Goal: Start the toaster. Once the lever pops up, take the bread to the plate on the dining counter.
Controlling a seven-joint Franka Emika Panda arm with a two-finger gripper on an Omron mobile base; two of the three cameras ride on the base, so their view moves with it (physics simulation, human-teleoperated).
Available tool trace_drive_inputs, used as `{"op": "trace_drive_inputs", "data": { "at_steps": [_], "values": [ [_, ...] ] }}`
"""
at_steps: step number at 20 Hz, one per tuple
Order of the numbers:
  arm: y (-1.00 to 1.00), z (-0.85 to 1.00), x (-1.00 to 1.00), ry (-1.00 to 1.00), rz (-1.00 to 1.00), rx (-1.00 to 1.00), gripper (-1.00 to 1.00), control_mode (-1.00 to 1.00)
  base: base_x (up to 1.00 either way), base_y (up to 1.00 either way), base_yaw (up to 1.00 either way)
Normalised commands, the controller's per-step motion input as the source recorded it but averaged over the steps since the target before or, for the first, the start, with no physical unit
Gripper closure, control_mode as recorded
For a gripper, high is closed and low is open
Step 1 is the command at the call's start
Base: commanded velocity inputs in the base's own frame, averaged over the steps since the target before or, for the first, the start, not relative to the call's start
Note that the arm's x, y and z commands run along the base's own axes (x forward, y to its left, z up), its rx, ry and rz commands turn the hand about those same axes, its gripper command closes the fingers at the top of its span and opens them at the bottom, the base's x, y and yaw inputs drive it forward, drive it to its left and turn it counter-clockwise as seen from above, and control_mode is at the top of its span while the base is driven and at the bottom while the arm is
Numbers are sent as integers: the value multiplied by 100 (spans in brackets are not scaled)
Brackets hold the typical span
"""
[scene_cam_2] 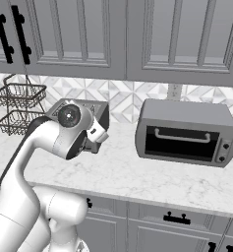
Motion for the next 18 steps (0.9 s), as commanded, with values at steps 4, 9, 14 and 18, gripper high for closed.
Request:
{"op": "trace_drive_inputs", "data": {
  "at_steps": [4,9,14,18],
  "values": [
    [0,0,0,0,0,0,-100,-100,0,0,0],
    [0,0,0,0,0,0,-100,-100,0,0,0],
    [0,0,0,0,0,0,-100,-100,0,0,0],
    [0,0,0,0,0,0,-100,-100,0,0,0]
  ]
}}
